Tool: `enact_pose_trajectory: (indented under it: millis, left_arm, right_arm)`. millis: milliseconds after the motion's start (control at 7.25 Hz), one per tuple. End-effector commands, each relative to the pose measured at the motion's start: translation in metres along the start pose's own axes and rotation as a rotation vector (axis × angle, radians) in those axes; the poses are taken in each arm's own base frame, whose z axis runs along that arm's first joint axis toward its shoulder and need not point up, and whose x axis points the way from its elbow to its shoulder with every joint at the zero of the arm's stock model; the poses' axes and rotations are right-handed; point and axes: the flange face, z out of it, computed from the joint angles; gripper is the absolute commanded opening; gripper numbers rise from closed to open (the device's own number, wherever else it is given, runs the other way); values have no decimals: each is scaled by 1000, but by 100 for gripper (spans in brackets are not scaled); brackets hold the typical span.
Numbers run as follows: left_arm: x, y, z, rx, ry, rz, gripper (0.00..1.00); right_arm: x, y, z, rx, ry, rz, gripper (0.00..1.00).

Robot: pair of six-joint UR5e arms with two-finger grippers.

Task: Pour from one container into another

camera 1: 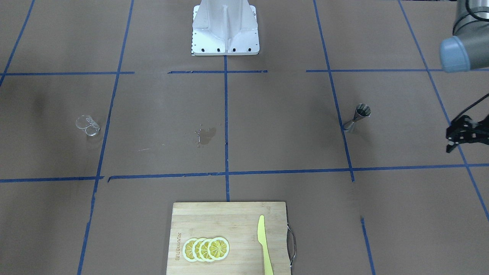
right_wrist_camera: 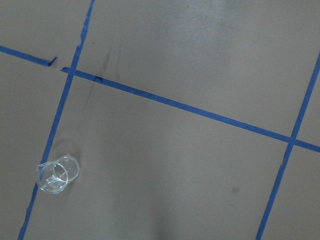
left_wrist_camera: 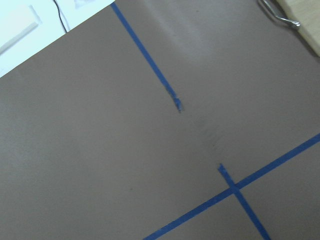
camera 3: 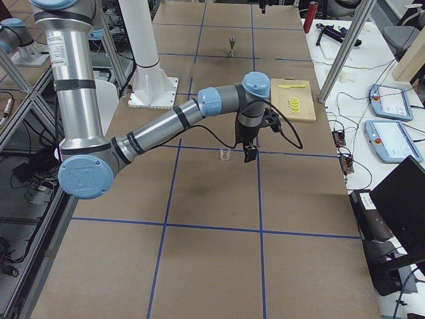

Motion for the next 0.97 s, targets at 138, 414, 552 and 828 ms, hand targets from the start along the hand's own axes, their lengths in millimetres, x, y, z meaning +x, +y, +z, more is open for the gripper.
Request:
enact_pose_trajectory:
  millis: [138,414,552,828]
  left_arm:
    - [-117,98,5,-49,57,-97,100]
    - [-131,160,32,-104,79,-108,100]
    - [-133,169,39,-125,77,-128,100]
    - [-136,202,51,-158,85,-182,100]
  right_arm:
    - [66,34,14,-31,-23,83,100]
    - [79,37,35,-68,-18,120,100]
    - [86,33,40,-58,-18,110,100]
    - [99,35,47,-33,-18,112,100]
